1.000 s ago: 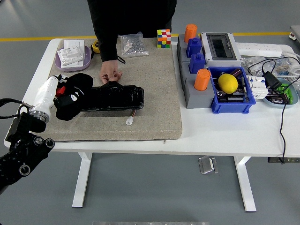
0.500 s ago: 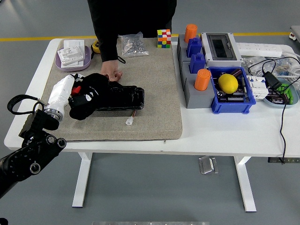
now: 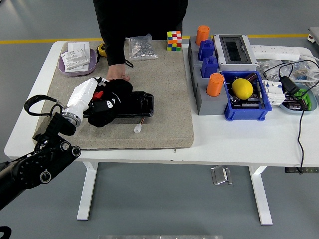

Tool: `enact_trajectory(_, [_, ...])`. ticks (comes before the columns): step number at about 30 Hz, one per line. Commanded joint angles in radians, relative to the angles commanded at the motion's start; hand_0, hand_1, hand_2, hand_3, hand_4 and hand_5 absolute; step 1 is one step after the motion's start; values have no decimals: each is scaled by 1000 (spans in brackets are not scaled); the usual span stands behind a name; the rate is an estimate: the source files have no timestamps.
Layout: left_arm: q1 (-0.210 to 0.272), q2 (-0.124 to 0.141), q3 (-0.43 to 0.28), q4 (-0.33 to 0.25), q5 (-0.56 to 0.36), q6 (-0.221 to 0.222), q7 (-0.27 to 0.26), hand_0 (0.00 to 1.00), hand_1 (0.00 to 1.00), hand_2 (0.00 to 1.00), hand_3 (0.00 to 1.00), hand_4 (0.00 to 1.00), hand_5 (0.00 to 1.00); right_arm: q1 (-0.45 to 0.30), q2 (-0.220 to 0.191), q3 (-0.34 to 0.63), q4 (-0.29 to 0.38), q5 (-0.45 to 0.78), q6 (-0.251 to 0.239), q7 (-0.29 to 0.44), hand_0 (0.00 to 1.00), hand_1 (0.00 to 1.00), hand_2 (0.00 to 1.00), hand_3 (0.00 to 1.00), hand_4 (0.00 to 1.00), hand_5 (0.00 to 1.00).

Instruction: Pick the rag up,wipe the panel,place it on the desk

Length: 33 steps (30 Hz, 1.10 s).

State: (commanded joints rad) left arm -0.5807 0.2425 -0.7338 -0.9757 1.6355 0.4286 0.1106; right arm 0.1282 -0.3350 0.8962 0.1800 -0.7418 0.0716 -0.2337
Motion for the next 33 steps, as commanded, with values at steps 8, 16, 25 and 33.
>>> enact_trajectory(8, [-25, -5, 60, -9, -6, -10, 6, 220, 145, 485, 370, 321, 2, 3, -5, -1, 0, 0, 1, -2, 722, 665, 697, 587, 938, 581])
enact_trajectory(16, [-42, -8, 109, -26, -10, -22, 11, 220, 146, 490, 372, 319, 2, 4, -8, 0, 0, -3, 2, -3, 721, 664, 697, 586, 939, 581])
enact_trajectory(25, [-58, -12, 148, -41, -10, -34, 19, 220, 145, 491, 373, 320, 2, 6, -10, 1, 0, -5, 2, -3, 721, 666, 697, 586, 939, 580])
enact_trajectory(33, [-66, -16, 172, -62, -3, -42, 26, 220, 147, 492, 375, 324, 2, 5, -11, 4, 0, -8, 2, -5, 718, 665, 697, 585, 939, 580])
